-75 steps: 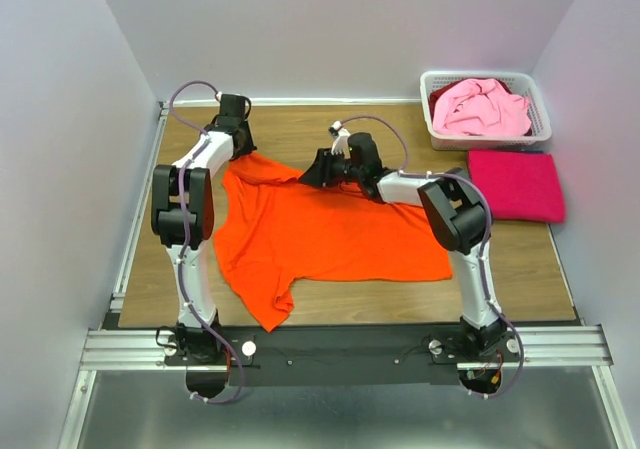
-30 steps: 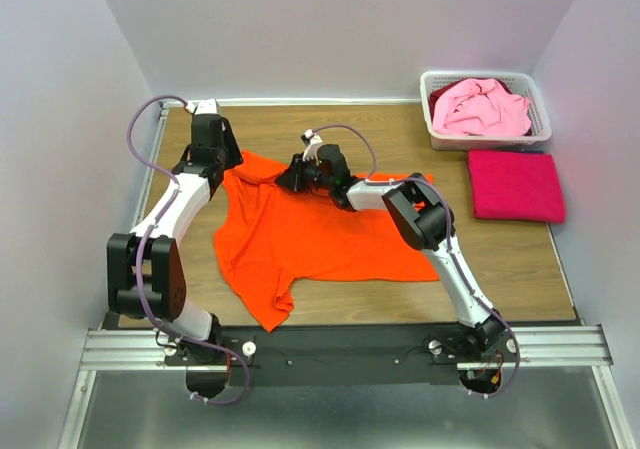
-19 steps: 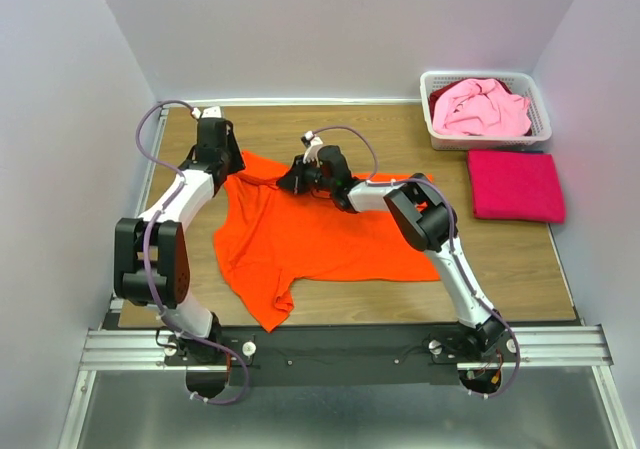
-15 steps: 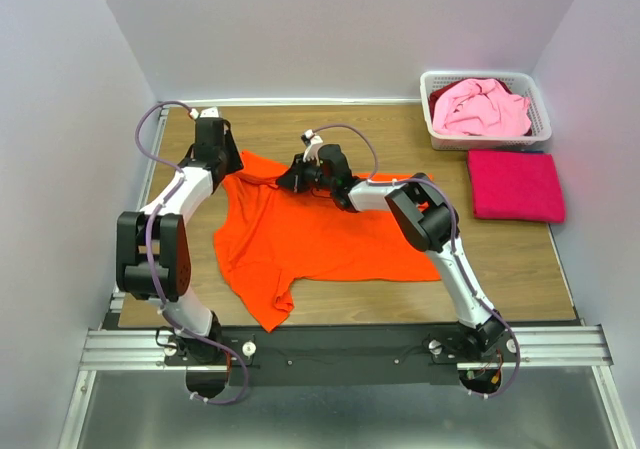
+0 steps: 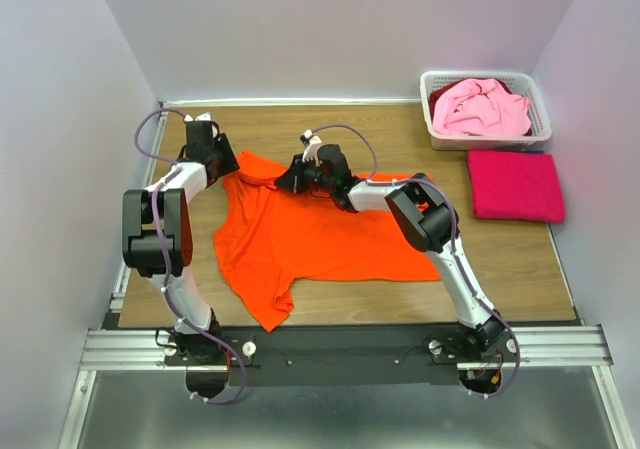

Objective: Fold and stack the t-shirts
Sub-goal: Fold the tshirt

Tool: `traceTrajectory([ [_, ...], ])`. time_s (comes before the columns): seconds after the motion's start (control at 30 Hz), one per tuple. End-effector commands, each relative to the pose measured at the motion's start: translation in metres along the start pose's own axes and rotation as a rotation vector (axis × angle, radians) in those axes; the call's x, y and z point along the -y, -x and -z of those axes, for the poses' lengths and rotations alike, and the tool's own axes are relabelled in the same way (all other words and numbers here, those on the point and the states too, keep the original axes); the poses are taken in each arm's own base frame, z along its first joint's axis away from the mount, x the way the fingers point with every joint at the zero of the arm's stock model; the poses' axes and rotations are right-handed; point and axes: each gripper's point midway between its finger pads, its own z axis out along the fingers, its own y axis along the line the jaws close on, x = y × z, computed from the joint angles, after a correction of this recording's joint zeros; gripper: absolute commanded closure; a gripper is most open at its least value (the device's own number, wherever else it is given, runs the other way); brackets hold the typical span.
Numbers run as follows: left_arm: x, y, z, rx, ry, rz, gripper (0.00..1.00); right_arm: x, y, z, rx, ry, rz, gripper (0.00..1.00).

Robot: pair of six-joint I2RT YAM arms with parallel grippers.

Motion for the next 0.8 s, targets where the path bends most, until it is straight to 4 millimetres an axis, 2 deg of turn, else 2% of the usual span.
traceTrajectory([
  [0.0, 0.004, 0.01, -0.008, 0.024, -0.078, 0.009, 0.44, -0.019, 0.011, 0.0, 0.009, 0.046, 0.011, 0.99],
  [0.1, 0.005, 0.017, -0.013, 0.046, -0.118, 0.013, 0.44, -0.02, 0.01, -0.001, 0.007, 0.049, 0.008, 0.99],
  [0.23, 0.016, 0.009, -0.017, 0.015, -0.19, 0.014, 0.45, -0.02, 0.011, -0.001, 0.008, 0.051, 0.007, 0.99],
  [0.5, 0.014, -0.004, -0.029, -0.016, -0.199, 0.02, 0.45, -0.021, 0.01, -0.002, 0.006, 0.057, 0.006, 0.99],
  [0.67, 0.014, -0.008, -0.03, -0.039, -0.198, 0.018, 0.53, -0.023, 0.011, -0.001, 0.007, 0.059, 0.011, 0.99],
  [0.77, 0.01, -0.008, -0.023, -0.05, -0.172, 0.021, 0.6, -0.022, 0.013, 0.0, 0.011, 0.056, 0.013, 0.99],
])
